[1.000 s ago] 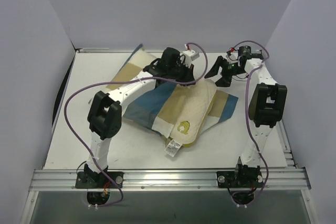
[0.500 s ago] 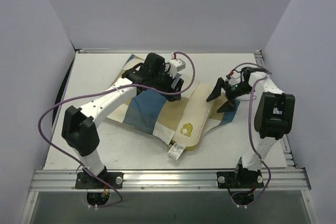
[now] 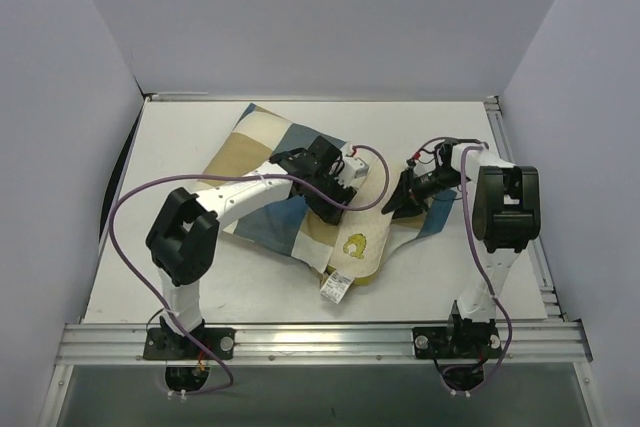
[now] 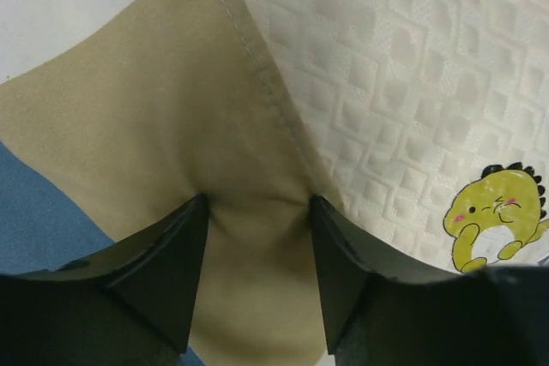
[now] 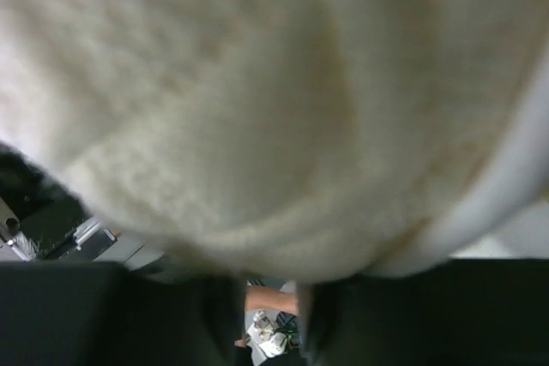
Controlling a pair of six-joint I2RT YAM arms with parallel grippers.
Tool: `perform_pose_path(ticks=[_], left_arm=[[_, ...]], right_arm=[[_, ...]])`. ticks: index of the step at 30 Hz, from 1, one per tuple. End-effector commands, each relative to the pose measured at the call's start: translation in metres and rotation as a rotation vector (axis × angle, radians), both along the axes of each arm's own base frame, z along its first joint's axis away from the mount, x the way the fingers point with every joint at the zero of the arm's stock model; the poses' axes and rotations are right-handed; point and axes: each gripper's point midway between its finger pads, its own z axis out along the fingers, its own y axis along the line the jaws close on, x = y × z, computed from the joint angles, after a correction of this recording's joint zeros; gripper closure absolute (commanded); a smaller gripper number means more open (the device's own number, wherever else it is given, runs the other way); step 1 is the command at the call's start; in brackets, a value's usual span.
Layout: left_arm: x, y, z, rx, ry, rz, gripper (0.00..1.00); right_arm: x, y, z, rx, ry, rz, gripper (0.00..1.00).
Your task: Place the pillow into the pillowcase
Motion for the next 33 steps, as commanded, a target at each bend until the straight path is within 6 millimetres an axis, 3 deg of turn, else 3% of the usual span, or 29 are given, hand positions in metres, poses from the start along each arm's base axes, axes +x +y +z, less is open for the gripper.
perform_pose_path(ticks=[1, 2, 4, 5, 6, 8, 9, 10, 11, 12, 13, 14, 15, 17, 19, 21, 22, 23, 24, 26, 28, 29, 30, 33], left_arm=[[0.009, -0.008, 0.019, -0.045, -0.018, -0.028, 0.43], [0.007, -0.012, 0.021, -0.067, -0.005, -0.047, 0.47], [-0.004, -0.029, 0.033, -0.149, 0.043, -0.115, 0.67], [-0.009, -0.036, 0.039, -0.189, 0.066, -0.144, 0.78], [-0.02, -0.05, 0.054, -0.265, 0.106, -0.199, 0.97], [-0.035, -0.072, 0.076, -0.355, 0.14, -0.27, 1.0], [-0.038, -0.088, 0.102, -0.42, 0.116, -0.316, 1.0], [-0.057, -0.104, 0.116, -0.478, 0.156, -0.393, 1.0], [-0.063, -0.113, 0.128, -0.516, 0.168, -0.427, 1.0], [-0.069, -0.121, 0.141, -0.556, 0.19, -0.454, 1.0], [-0.073, -0.131, 0.157, -0.599, 0.196, -0.49, 1.0], [-0.073, -0.133, 0.166, -0.623, 0.207, -0.495, 1.0], [-0.07, -0.133, 0.17, -0.634, 0.2, -0.502, 1.0], [-0.057, -0.124, 0.17, -0.643, 0.196, -0.483, 1.0], [-0.046, -0.113, 0.159, -0.629, 0.218, -0.441, 1.0], [-0.033, -0.089, 0.13, -0.585, 0.254, -0.373, 1.0], [-0.029, -0.081, 0.119, -0.562, 0.23, -0.367, 1.0], [-0.029, -0.067, 0.092, -0.506, 0.231, -0.344, 1.0], [-0.025, -0.057, 0.086, -0.491, 0.226, -0.323, 1.0], [-0.025, -0.044, 0.082, -0.467, 0.223, -0.281, 1.0], [-0.011, -0.03, 0.094, -0.459, 0.17, -0.213, 0.86], [-0.003, -0.024, 0.101, -0.456, 0.153, -0.164, 0.78], [0.014, -0.011, 0.112, -0.442, 0.085, -0.093, 0.62], [0.041, 0.011, 0.13, -0.425, 0.001, 0.059, 0.41]], right_arm=[[0.004, 0.01, 0.014, 0.066, 0.001, -0.008, 0.8], [0.006, 0.01, 0.015, 0.072, -0.001, -0.01, 0.91], [0.012, 0.012, 0.016, 0.079, -0.012, -0.012, 1.0], [0.015, 0.012, 0.017, 0.088, -0.016, -0.016, 1.0], [0.017, 0.015, 0.018, 0.103, -0.004, -0.028, 1.0], [0.031, 0.023, 0.026, 0.153, -0.045, -0.045, 1.0], [0.039, 0.029, 0.038, 0.174, -0.028, -0.09, 1.0], [0.043, 0.033, 0.042, 0.193, -0.013, -0.128, 1.0], [0.064, 0.04, 0.048, 0.228, -0.13, -0.144, 1.0], [0.07, 0.043, 0.064, 0.253, -0.182, -0.177, 1.0], [0.08, 0.048, 0.078, 0.283, -0.061, -0.296, 1.0], [0.096, 0.051, 0.087, 0.348, -0.208, -0.315, 1.0], [0.101, 0.055, 0.103, 0.39, -0.217, -0.359, 1.0], [0.105, 0.059, 0.114, 0.443, -0.197, -0.413, 1.0], [0.097, 0.064, 0.094, 0.38, -0.172, -0.413, 1.0], [0.062, 0.06, 0.031, 0.149, -0.115, -0.314, 1.0], [0.048, 0.058, 0.014, 0.109, -0.092, -0.272, 1.0], [0.033, 0.056, -0.001, 0.082, -0.067, -0.23, 1.0], [0.016, 0.053, -0.024, 0.057, 0.005, -0.219, 1.0], [-0.003, 0.044, -0.043, -0.007, 0.06, -0.195, 1.0], [-0.011, 0.037, -0.051, -0.048, -0.001, -0.102, 1.0], [-0.023, 0.034, -0.05, -0.062, 0.04, -0.067, 1.0], [-0.02, 0.032, -0.047, -0.057, -0.02, -0.012, 1.0], [-0.036, 0.023, -0.037, -0.078, -0.06, 0.086, 1.0]])
